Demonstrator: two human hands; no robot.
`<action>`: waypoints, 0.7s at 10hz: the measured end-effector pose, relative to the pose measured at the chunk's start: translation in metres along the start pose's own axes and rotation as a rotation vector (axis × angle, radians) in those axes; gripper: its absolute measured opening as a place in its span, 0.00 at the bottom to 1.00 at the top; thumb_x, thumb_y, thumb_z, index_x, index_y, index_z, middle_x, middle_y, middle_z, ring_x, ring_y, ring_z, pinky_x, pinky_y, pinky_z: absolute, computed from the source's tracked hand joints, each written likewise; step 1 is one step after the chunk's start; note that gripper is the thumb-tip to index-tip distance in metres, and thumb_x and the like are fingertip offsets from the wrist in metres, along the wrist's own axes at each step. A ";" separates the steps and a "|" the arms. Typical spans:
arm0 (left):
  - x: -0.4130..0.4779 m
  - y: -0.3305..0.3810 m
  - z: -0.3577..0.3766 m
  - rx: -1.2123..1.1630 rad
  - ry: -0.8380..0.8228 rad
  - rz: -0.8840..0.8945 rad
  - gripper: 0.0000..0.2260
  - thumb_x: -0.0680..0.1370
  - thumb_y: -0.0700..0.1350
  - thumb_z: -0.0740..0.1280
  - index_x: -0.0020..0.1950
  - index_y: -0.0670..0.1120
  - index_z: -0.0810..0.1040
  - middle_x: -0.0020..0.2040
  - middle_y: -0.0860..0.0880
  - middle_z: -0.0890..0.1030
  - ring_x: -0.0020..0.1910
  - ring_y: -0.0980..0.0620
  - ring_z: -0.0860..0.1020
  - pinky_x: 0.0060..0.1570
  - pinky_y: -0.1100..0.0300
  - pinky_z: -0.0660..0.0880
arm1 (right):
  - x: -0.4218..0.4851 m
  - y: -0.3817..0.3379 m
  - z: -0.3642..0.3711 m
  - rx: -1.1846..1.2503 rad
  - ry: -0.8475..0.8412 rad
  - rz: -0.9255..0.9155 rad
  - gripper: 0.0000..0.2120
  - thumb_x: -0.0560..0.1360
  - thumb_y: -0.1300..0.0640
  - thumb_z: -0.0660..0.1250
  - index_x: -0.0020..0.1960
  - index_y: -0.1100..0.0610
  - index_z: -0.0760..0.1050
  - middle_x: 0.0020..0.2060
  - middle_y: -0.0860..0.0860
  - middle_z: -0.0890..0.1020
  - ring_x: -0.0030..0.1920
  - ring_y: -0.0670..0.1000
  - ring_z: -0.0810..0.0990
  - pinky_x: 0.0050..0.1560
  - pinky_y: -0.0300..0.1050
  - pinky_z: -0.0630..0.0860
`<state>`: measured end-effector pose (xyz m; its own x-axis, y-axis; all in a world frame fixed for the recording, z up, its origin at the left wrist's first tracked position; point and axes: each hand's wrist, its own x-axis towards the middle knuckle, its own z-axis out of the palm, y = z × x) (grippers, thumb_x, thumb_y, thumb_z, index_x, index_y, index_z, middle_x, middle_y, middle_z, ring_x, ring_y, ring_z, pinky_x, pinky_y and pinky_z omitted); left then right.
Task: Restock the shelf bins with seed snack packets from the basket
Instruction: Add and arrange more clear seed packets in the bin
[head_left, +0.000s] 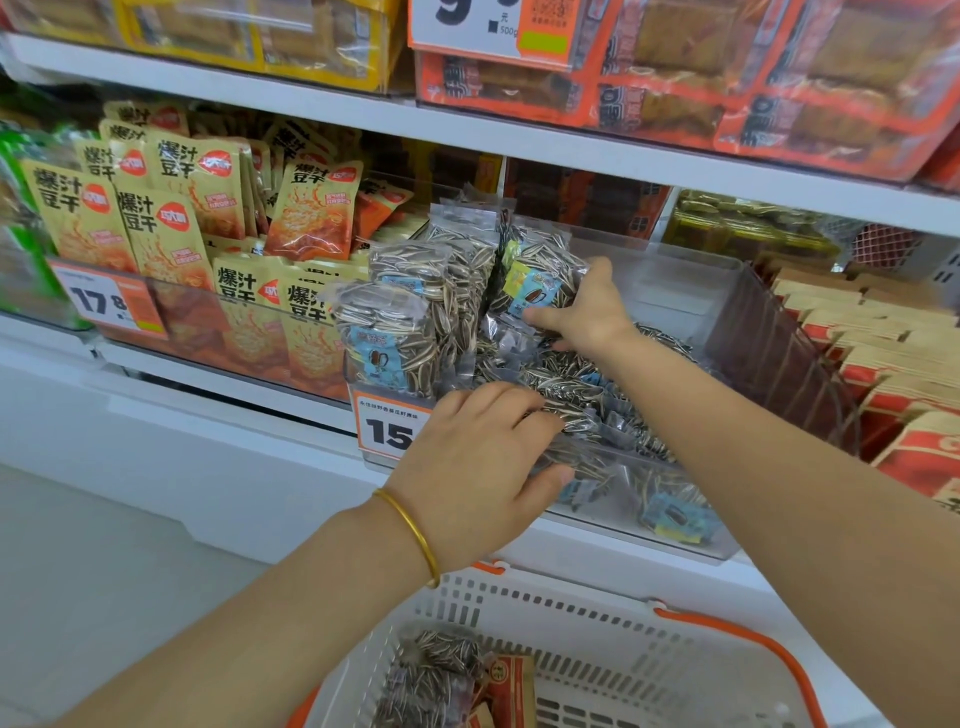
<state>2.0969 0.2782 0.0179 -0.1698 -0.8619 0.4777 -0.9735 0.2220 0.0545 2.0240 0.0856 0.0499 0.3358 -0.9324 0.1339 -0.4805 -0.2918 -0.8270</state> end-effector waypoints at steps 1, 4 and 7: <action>0.000 0.000 0.000 -0.009 -0.012 -0.002 0.21 0.75 0.57 0.54 0.54 0.48 0.80 0.54 0.50 0.80 0.55 0.48 0.77 0.49 0.54 0.74 | 0.000 0.000 -0.001 0.038 0.032 -0.023 0.34 0.72 0.60 0.72 0.68 0.60 0.54 0.65 0.59 0.68 0.62 0.58 0.73 0.60 0.58 0.74; 0.000 0.000 0.000 -0.011 -0.013 -0.002 0.21 0.75 0.57 0.54 0.54 0.47 0.80 0.54 0.49 0.80 0.55 0.47 0.78 0.49 0.53 0.74 | 0.014 -0.010 -0.012 -0.160 -0.132 -0.098 0.38 0.75 0.57 0.69 0.76 0.54 0.48 0.69 0.60 0.64 0.53 0.58 0.77 0.31 0.40 0.80; 0.000 0.000 0.000 -0.010 -0.010 0.000 0.21 0.74 0.57 0.55 0.55 0.47 0.80 0.53 0.49 0.80 0.55 0.47 0.78 0.49 0.53 0.74 | 0.019 -0.005 -0.004 -0.261 -0.061 -0.135 0.47 0.70 0.51 0.74 0.77 0.58 0.46 0.68 0.62 0.66 0.59 0.61 0.75 0.39 0.49 0.82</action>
<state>2.0974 0.2782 0.0175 -0.1718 -0.8664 0.4689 -0.9718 0.2270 0.0634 2.0298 0.0690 0.0590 0.4556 -0.8689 0.1936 -0.6172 -0.4650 -0.6347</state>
